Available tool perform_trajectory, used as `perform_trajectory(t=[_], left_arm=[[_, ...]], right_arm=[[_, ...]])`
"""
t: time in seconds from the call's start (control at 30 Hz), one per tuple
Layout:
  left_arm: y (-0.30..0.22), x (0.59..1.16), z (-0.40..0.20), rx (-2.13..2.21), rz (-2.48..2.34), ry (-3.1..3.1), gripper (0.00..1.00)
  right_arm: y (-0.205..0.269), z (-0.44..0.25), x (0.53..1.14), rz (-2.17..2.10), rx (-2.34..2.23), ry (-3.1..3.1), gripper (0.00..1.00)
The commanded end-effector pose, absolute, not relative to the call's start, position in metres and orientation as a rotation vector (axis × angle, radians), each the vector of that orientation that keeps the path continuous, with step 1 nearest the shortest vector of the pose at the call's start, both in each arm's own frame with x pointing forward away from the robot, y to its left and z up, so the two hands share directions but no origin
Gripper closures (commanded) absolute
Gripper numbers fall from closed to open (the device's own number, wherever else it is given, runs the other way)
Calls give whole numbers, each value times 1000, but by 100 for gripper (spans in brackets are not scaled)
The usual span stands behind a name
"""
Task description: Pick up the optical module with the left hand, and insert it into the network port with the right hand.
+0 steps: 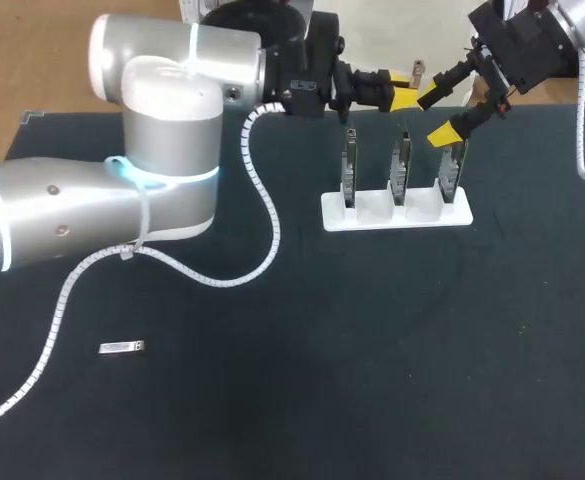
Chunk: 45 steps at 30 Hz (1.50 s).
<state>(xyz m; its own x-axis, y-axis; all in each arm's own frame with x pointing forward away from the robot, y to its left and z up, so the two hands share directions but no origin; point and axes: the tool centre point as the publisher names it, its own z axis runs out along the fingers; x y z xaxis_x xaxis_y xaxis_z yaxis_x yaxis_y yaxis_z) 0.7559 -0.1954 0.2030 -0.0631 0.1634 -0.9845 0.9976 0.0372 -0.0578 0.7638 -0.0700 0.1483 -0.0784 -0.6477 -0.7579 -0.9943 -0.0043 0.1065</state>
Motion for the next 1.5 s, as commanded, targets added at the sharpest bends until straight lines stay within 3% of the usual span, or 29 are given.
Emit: perform_trajectory(t=[0.03,1.5], left_arm=[[-200,757,196,1259,-1158,1389,100],[-202,760,180,1176,-1197,1434,100]], right_arm=[[-70,148,763,893,-1694,1773,0],[-70,148,763,893,-1694,1773,0]])
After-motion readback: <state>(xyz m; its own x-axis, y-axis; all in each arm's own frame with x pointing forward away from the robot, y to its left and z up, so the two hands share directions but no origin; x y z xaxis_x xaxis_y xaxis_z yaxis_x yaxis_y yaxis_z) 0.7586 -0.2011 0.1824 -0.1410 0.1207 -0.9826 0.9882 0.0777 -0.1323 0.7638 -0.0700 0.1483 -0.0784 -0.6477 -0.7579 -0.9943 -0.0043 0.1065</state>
